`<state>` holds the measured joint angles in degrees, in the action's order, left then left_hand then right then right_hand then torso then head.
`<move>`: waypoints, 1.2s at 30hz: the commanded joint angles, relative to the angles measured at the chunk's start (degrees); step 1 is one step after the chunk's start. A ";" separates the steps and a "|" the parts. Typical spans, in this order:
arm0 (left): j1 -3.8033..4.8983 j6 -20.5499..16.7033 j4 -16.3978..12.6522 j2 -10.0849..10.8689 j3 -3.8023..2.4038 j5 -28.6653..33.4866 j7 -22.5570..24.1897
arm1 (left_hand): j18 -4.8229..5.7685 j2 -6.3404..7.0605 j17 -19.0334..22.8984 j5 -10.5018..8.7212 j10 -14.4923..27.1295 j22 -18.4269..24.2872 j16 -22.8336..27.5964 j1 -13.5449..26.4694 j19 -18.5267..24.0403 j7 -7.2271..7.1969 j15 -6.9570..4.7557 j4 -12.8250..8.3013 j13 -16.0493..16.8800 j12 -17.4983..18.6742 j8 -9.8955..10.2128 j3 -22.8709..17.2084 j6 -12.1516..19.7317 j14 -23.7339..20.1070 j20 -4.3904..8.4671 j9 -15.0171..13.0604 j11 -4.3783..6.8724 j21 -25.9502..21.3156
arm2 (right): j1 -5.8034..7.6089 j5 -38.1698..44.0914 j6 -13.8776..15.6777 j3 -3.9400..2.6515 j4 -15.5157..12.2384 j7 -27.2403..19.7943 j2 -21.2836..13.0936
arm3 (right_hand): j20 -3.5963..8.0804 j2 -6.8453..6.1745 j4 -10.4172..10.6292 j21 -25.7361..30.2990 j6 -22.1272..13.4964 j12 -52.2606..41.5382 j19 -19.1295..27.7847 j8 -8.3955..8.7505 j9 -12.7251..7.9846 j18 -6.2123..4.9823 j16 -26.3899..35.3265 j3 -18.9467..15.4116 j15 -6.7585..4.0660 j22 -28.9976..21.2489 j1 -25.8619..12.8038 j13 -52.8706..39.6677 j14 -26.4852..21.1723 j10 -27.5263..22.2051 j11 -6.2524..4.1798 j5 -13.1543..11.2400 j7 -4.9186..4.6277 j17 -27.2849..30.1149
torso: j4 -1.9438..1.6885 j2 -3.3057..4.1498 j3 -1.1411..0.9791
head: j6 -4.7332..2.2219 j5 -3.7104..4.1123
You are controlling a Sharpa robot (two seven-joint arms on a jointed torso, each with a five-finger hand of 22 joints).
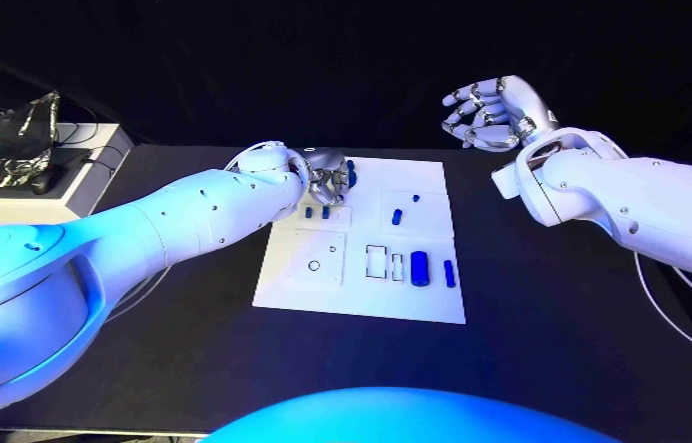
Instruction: Assemble the parts on the task board
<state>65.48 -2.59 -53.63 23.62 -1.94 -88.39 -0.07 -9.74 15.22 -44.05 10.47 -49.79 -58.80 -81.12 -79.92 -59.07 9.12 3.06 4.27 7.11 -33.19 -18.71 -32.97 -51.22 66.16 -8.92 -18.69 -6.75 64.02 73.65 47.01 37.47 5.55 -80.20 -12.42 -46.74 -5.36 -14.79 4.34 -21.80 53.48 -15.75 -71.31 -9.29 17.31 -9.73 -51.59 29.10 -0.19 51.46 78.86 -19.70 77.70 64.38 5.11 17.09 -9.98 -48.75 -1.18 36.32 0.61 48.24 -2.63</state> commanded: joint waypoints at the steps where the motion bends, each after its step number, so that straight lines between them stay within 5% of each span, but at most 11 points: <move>1: -0.06 0.98 0.25 -0.28 0.01 -0.32 -0.33 | 0.96 -0.36 0.14 0.01 -0.41 -0.13 -0.23 -0.53 -0.37 0.02 -0.05 -0.06 -0.08 0.25 0.35 -0.58 -0.44 0.39 0.17 0.08 0.04 0.34 | 0.03 0.22 -0.49 -0.05 -0.12 -0.62 -0.01 | -0.16 0.02 -0.25 0.18 0.14 0.16 -0.24 0.34 0.08 -0.59 0.18 0.06 0.28 0.06 -0.42 0.05 -0.08 0.38 0.04 0.19 -0.08 -0.09 | 0.02 -0.03 0.04 | 0.07 0.02; 28: -0.74 0.62 1.96 -1.39 0.15 0.08 0.26 | 1.09 -0.68 -0.04 -0.07 -1.12 -0.82 -0.65 -0.64 -0.85 0.12 -0.12 -0.44 -0.29 0.69 0.89 -1.69 -0.66 0.70 0.25 0.28 0.10 1.03 | 0.05 0.17 -0.52 -0.10 -0.26 -0.66 0.17 | -0.18 0.09 -0.28 0.20 0.18 0.42 -0.25 0.35 0.08 -0.59 0.21 0.08 0.29 0.07 -0.44 0.34 -0.04 0.53 0.06 0.20 -0.07 -0.16 | 0.02 0.02 -0.05 | 0.30 0.32; 36: -0.82 0.56 2.31 -1.57 0.22 0.16 0.40 | 1.22 -1.65 -0.21 -0.17 -2.63 -1.62 -1.11 -0.97 -1.31 0.11 -0.40 -1.12 -0.51 1.24 0.86 -2.96 -2.05 1.17 0.46 0.19 0.42 1.87 | 0.05 0.16 -0.53 -0.11 -0.31 -0.63 0.17 | -0.18 0.09 -0.28 0.20 0.18 0.42 -0.25 0.35 0.08 -0.59 0.21 0.08 0.29 0.07 -0.44 0.34 -0.04 0.53 0.06 0.20 -0.07 -0.16 | -0.01 0.02 -0.04 | 0.39 0.31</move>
<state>64.75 -2.27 -51.35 22.23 -1.77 -88.34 -0.15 -8.98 14.15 -44.17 10.47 -52.15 -60.40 -82.05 -80.99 -60.00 9.24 2.47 3.07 6.66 -32.12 -18.05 -35.76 -52.97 66.98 -8.40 -18.44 -6.25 65.70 73.67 47.00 37.46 5.49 -80.40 -12.43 -46.60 -5.36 -14.79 4.34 -21.80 53.48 -15.53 -71.31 -9.29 17.35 -9.73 -51.60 29.10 -0.19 51.47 78.86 -19.42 77.69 64.47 5.21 17.08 -9.95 -48.85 -1.17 36.34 0.54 48.60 -2.31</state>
